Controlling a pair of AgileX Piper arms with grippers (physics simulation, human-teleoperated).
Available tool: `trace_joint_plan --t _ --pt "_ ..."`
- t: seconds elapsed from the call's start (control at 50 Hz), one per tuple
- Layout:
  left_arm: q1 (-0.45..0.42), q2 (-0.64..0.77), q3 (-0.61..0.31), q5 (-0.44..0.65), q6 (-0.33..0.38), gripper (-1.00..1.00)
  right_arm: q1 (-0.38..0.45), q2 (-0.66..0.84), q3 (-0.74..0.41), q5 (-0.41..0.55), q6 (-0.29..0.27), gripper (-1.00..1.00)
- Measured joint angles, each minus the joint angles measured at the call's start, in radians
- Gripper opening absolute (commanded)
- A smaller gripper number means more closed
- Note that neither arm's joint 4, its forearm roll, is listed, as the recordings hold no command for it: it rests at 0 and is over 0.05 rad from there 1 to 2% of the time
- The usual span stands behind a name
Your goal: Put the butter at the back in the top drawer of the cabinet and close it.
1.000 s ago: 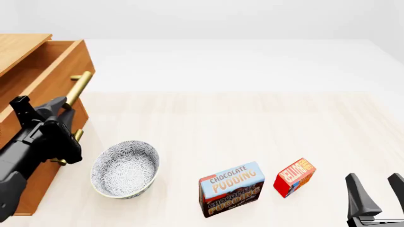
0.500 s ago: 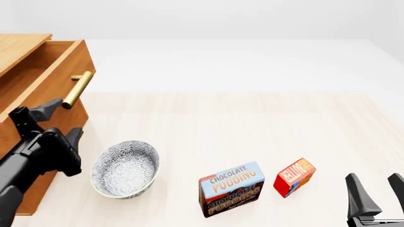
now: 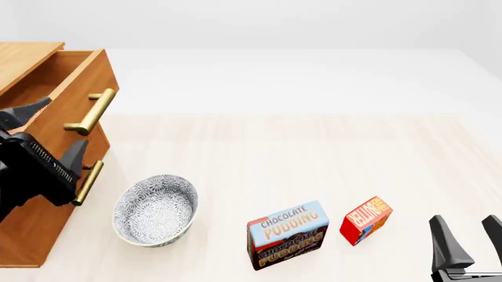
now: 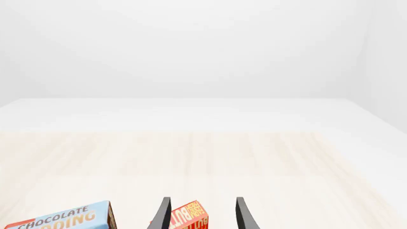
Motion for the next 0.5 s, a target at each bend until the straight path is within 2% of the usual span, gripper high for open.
trace_joint_plan --t 0.24,0.5 --pt "-0.018 -0.027 -0.204 0.229 -0.183 1.00 0.000 0.000 0.000 0.000 0.000 1.00" --pt "-0.023 0.039 -0.462 0.481 -0.414 1.00 0.000 0.000 0.000 0.000 0.000 1.00"
